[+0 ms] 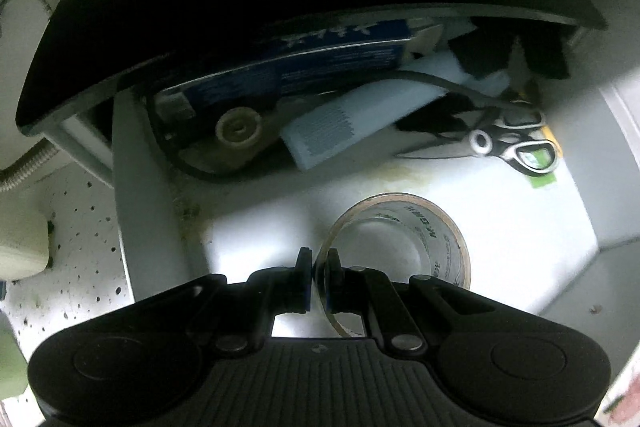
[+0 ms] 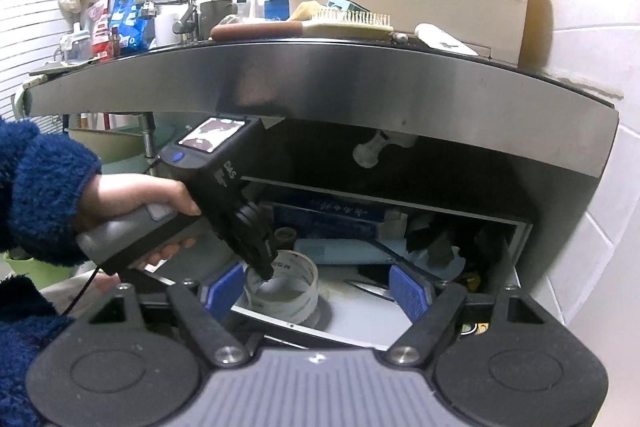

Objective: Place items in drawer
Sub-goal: 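Lower the tape roll onto the drawer floor and open the left gripper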

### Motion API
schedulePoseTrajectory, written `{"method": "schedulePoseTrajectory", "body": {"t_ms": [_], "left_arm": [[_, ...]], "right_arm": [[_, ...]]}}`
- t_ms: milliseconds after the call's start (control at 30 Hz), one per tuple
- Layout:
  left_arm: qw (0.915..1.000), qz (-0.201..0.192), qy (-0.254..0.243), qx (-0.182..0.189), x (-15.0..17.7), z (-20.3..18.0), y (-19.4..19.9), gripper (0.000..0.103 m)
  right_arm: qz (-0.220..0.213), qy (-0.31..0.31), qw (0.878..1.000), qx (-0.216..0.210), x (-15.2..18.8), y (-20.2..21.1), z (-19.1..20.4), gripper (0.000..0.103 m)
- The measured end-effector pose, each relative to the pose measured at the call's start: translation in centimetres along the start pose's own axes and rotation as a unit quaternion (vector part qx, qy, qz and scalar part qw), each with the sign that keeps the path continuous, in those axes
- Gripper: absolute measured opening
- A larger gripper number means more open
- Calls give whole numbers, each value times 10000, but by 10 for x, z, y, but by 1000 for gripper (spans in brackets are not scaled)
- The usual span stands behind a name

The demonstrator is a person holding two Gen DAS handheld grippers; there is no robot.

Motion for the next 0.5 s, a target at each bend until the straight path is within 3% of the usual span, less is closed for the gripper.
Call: {"method": "schedulePoseTrajectory", "body": {"t_ms": [500], "left_arm": [[9990,322,269,-125,-8,13,-24,6]], "right_arm": [[75,-3,9999,-71,1,-4,1,79]]}}
Point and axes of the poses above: each gripper's, at about its wrist camera, not at the fingertips, and y roughly against the way its jaws point, z to its left, x to its underside, the point moved 4 cm from there along -y, roughly the way its jaws point, and after that the axes turned 12 degrees about -y, right-handed, at the moved point
